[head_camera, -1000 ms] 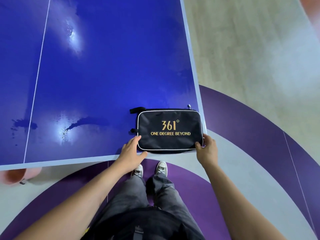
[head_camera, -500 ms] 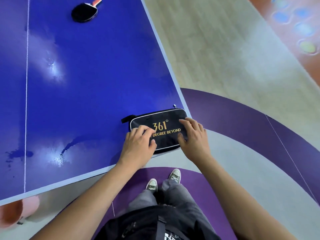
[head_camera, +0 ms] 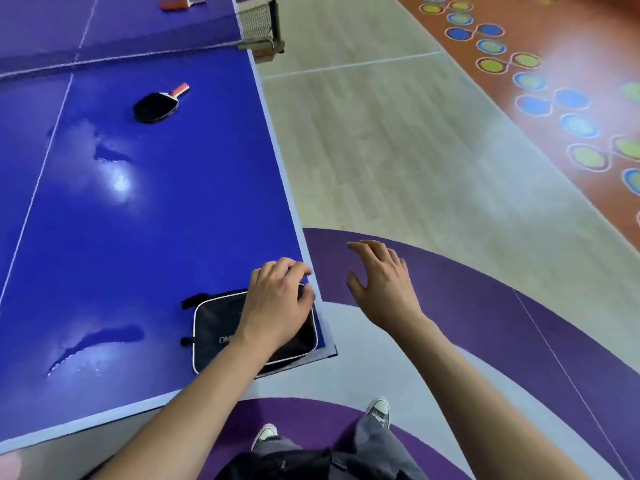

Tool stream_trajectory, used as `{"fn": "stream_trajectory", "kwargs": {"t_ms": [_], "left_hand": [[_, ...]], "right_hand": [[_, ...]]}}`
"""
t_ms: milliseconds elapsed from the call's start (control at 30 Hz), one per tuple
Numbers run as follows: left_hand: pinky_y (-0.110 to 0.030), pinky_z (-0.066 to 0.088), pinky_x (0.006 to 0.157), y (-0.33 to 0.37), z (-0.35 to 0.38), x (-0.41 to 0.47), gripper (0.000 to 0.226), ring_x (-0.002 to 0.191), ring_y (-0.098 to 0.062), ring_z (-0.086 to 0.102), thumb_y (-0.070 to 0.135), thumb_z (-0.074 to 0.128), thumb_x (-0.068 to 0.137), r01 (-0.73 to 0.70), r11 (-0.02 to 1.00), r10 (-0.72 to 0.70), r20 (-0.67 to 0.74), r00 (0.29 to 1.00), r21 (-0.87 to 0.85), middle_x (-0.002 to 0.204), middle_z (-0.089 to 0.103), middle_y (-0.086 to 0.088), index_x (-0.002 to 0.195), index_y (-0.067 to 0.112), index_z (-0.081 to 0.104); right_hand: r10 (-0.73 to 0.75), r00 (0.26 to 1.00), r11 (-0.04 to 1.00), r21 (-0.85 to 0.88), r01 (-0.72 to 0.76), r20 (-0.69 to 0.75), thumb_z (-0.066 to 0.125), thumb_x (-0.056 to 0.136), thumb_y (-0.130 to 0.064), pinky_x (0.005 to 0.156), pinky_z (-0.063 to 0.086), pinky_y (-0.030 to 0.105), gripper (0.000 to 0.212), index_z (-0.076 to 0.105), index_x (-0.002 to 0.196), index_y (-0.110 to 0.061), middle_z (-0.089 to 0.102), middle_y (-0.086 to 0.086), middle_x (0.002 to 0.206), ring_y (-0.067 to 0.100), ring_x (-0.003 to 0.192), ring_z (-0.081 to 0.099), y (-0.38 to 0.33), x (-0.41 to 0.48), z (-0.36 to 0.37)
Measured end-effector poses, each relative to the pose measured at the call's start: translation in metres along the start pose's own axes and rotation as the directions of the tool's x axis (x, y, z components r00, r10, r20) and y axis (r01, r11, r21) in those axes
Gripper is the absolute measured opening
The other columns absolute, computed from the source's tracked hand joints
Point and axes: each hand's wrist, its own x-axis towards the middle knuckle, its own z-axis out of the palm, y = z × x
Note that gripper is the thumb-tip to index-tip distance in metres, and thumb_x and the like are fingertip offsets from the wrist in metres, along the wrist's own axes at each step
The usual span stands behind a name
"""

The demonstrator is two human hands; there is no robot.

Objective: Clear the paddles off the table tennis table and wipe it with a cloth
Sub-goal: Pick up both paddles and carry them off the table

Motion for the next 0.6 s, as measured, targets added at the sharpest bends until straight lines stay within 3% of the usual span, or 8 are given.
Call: {"fn": "stream_trajectory", "kwargs": {"t_ms": [333,600], "left_hand": [[-0.038,0.038,0.098,0.1,0.031,0.055,0.029,0.11,-0.022,0.055,0.032,0.055,0.097,0.155,0.988,-0.154,-0.055,0.987,0.018,0.119,0.06,0.003,0.123,0.022,0.062],[-0.038,0.036,0.1,0.099,0.043,0.134,0.036,0.114,-0.024,0.052,0.036,0.055,0.096,0.353,0.934,-0.344,-0.119,0.931,0.058,0.126,0.057,0.004,0.129,0.024,0.059]], "right_hand": [[-0.157,0.982,0.987,-0.026,0.161,0.103,0.059,0.097,-0.03,0.108,0.039,0.042,0.053,0.046,0.148,-0.024,0.048,0.001,0.147,0.027,0.13,0.047,0.095,0.066,-0.059],[-0.308,0.933,0.948,-0.025,0.318,0.186,0.058,0.097,-0.031,0.11,0.035,0.041,0.05,0.048,0.145,-0.024,0.05,-0.001,0.144,0.027,0.129,0.048,0.118,0.174,-0.063]]}}
